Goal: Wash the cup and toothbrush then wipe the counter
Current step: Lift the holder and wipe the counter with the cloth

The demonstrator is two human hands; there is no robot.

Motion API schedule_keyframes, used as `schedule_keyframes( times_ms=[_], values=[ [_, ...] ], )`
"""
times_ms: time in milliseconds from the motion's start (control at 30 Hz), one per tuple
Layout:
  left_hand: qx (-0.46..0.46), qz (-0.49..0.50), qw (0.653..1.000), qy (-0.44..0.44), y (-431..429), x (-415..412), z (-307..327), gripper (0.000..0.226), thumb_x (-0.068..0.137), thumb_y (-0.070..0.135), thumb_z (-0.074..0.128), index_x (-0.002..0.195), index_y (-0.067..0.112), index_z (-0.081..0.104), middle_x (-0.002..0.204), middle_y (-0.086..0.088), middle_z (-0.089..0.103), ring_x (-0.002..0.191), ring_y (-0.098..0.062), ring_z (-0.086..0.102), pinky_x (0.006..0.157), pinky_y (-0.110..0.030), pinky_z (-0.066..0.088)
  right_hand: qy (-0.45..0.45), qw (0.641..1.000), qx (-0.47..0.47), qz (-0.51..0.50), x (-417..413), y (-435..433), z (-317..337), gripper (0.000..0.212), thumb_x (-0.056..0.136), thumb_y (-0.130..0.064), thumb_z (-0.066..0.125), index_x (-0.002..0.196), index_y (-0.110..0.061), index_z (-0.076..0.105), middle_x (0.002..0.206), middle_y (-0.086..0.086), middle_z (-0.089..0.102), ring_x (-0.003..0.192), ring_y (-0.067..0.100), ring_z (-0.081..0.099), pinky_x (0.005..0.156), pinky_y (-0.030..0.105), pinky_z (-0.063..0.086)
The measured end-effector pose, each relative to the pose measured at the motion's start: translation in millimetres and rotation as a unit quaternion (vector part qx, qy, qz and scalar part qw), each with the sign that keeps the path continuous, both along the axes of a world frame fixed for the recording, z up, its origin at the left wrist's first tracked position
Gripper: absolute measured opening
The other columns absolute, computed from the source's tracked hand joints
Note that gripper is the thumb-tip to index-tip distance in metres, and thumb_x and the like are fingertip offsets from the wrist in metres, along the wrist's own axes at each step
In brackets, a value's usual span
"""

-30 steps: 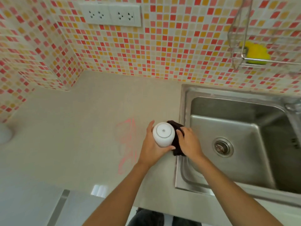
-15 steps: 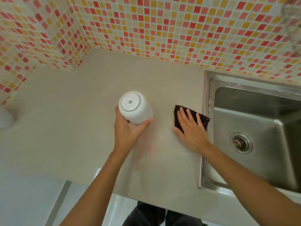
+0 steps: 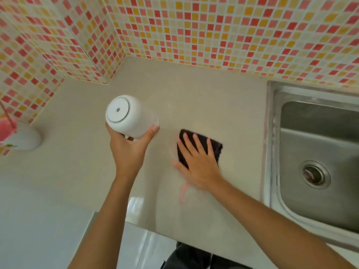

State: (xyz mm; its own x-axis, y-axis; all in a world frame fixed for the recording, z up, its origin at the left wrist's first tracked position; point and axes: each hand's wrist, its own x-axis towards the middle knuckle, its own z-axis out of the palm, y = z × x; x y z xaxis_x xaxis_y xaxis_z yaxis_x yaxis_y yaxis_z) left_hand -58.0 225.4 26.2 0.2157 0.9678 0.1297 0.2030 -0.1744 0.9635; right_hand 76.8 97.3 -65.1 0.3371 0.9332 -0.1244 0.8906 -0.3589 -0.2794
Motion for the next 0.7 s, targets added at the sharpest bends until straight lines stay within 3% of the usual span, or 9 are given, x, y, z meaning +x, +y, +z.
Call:
schedule_keyframes(
  times_ms=[133,267,433,700],
  values=[
    [-0.001,0.005,1.0,0.007,5,-7,-6,0.094,0.067,0.031,0.087,0.142,0.026,0.032,0.13,0.02,0.052,0.119,0.001,0.053,0.093,-0.019,0.049,0.002,0.999,-0.012,0.037,-35,-48,0,0.076,0.091,-0.073,0.011,0.152,-0.028,0.014,0.161,-0.006,0.003,0.148,0.022,-0.002,0.115,0.056,0.0],
    [-0.012,0.009,1.0,0.013,3,-13,-14,0.094,0.065,0.033,0.088,0.141,0.029,0.031,0.133,0.017,0.05,0.12,0.003,0.051,0.091,-0.014,0.048,-0.021,0.999,-0.021,-0.011,6,38,0,0.073,0.09,-0.068,0.006,0.152,-0.031,0.005,0.161,-0.007,-0.004,0.148,0.021,-0.005,0.116,0.055,-0.006],
    [-0.011,0.021,0.999,0.023,-2,-33,-18,0.094,0.063,0.036,0.089,0.139,0.03,0.033,0.133,0.015,0.051,0.12,0.002,0.052,0.09,-0.015,0.049,0.026,0.995,-0.038,-0.09,28,114,-5,0.073,0.092,-0.067,0.004,0.153,-0.026,0.002,0.161,-0.002,-0.006,0.147,0.022,-0.01,0.116,0.052,-0.01],
    [0.012,0.014,0.999,0.04,12,-54,-12,0.097,0.065,0.037,0.087,0.143,0.022,0.031,0.137,0.009,0.049,0.124,-0.003,0.05,0.095,-0.023,0.051,-0.015,0.998,-0.015,0.067,-53,-19,0,0.065,0.096,-0.06,0.003,0.152,-0.03,0.016,0.16,-0.006,0.008,0.148,0.021,0.006,0.117,0.052,0.006]
  ],
)
